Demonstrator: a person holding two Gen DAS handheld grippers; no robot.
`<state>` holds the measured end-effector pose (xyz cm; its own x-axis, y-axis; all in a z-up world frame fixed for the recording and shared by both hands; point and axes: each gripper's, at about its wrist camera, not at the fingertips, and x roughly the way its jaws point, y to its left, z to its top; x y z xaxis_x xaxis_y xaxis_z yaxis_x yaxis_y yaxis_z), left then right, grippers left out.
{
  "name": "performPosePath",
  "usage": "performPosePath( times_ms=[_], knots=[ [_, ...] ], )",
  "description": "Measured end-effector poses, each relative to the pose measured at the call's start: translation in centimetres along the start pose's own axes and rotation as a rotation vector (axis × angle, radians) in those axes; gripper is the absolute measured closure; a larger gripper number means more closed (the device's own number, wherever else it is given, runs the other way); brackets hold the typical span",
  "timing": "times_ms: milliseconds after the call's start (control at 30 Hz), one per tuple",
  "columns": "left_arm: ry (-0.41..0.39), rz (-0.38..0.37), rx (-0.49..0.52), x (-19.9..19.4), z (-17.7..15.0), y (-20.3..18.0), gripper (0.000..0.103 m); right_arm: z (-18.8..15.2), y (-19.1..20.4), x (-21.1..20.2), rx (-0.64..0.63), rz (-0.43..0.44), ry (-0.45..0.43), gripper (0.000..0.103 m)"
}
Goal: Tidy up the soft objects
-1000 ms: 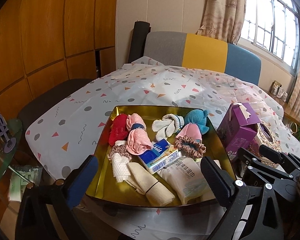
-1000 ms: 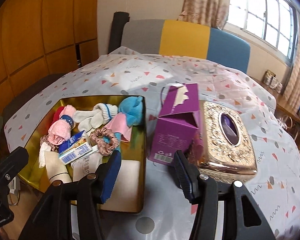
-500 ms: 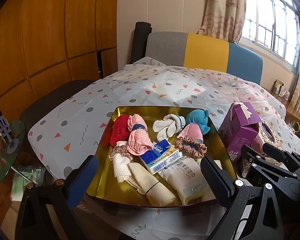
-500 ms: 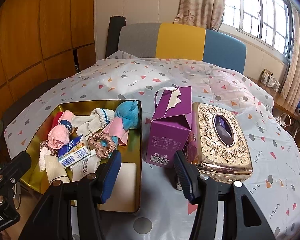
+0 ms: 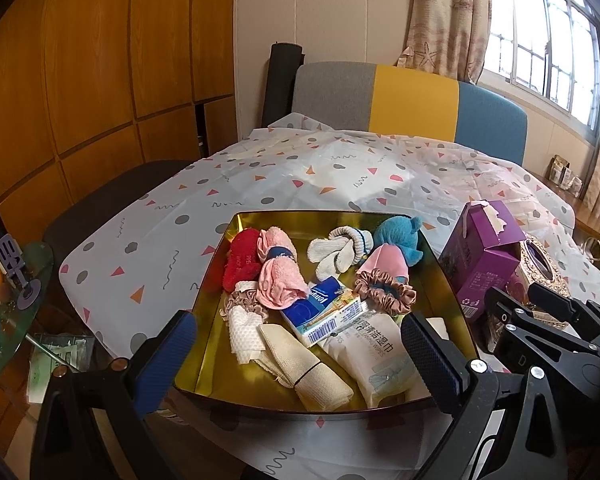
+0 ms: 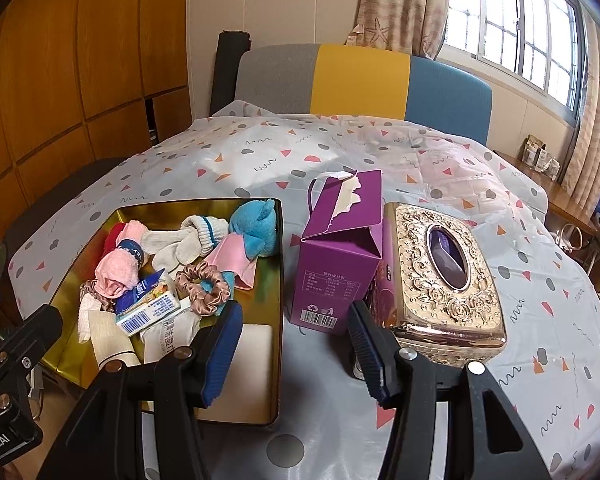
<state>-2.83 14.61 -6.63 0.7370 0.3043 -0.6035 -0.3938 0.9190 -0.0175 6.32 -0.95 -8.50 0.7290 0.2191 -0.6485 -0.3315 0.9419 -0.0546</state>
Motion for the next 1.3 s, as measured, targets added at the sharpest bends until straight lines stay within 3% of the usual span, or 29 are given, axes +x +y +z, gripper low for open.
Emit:
performPosePath(
  times_ms=[1300],
  knots=[
    [0.012,0.002,-0.008,0.21,-0.55,0.31,0.000,-0.28,0.16,0.11,0.000,0.008,0.012,0.048]
  ],
)
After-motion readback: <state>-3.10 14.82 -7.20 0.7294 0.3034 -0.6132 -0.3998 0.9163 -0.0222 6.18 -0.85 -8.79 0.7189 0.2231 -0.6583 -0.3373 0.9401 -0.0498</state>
